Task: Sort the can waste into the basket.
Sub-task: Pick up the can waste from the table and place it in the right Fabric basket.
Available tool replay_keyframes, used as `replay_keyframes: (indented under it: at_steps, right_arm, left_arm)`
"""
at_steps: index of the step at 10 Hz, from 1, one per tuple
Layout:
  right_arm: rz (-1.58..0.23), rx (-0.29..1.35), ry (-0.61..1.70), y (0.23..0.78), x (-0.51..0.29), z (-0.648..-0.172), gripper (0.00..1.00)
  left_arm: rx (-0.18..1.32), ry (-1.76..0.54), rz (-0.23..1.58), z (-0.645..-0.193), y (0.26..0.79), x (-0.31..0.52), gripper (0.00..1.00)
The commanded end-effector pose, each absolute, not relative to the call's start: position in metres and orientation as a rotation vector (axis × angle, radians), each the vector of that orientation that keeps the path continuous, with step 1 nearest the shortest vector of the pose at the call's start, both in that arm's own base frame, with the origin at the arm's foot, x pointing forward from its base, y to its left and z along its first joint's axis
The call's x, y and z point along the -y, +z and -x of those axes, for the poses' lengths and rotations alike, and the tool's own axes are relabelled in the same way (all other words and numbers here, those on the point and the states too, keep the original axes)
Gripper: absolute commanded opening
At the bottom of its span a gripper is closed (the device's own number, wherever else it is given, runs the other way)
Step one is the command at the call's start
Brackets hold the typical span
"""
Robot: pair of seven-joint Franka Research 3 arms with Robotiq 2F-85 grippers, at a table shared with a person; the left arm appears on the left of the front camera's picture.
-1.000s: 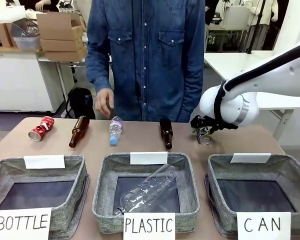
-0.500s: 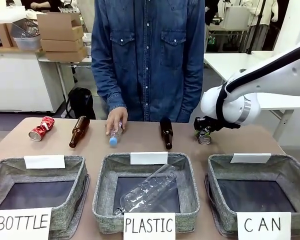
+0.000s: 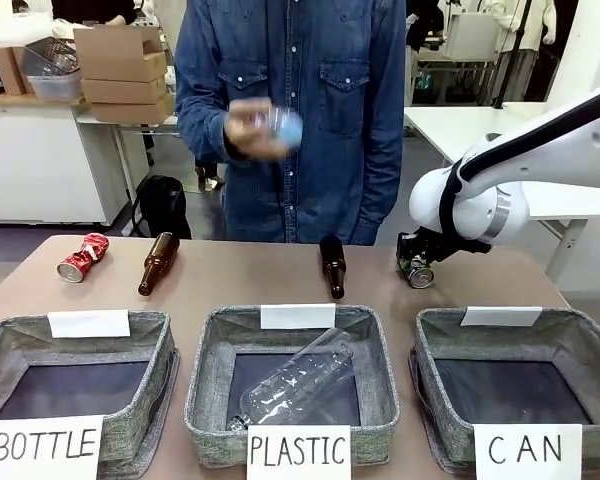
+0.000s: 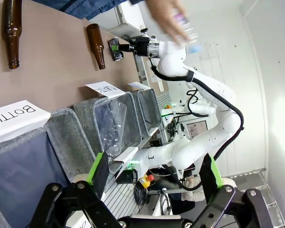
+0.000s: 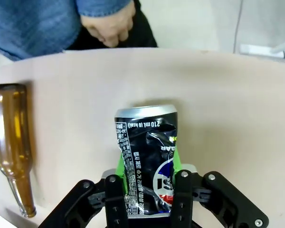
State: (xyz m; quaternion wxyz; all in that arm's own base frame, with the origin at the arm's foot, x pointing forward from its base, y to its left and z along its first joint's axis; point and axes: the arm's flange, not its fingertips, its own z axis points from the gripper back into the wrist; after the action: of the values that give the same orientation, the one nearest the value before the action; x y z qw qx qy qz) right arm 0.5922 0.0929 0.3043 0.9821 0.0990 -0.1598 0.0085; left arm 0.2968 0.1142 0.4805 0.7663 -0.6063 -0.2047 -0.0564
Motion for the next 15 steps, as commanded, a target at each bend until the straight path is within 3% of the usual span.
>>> replay_keyframes:
  at_steps: [1,4,6,7,9,11,12,15]
  right_arm:
    - [-0.205,0.292,0.0,0.316,-0.09,-0.594,0.0]
    - [-0.324,0.194,0.078,0.385,-0.056,-0.554,0.0]
    - [-0.477,-0.02,0.107,0.48,-0.003,-0.48,0.0]
    - [-0.475,-0.042,0.144,0.51,0.013,-0.439,0.0]
    - [-0.471,-0.094,0.388,0.533,0.021,-0.363,0.0]
    - [-0.577,-0.118,0.793,0.538,0.033,-0.305,0.0]
    - [-0.639,-0.123,0.959,0.537,0.039,-0.291,0.0]
    - [-0.55,-0.113,1.36,0.53,0.03,-0.273,0.0]
  left_arm:
    - [0.458,-0.141,1.326,-0.295,0.482,-0.114,1.0]
    - [0.458,-0.141,1.326,-0.295,0.482,-0.114,1.0]
    - [0.458,-0.141,1.326,-0.295,0.482,-0.114,1.0]
    - [0.458,-0.141,1.326,-0.295,0.482,-0.114,1.0]
    - [0.458,-0.141,1.326,-0.295,0.482,-0.114,1.0]
    - [0.458,-0.141,1.326,-0.295,0.482,-0.114,1.0]
    - [0.458,-0.141,1.326,-0.295,0.482,-0.114,1.0]
    - [0.458,-0.141,1.326,-0.295,0.482,-0.114,1.0]
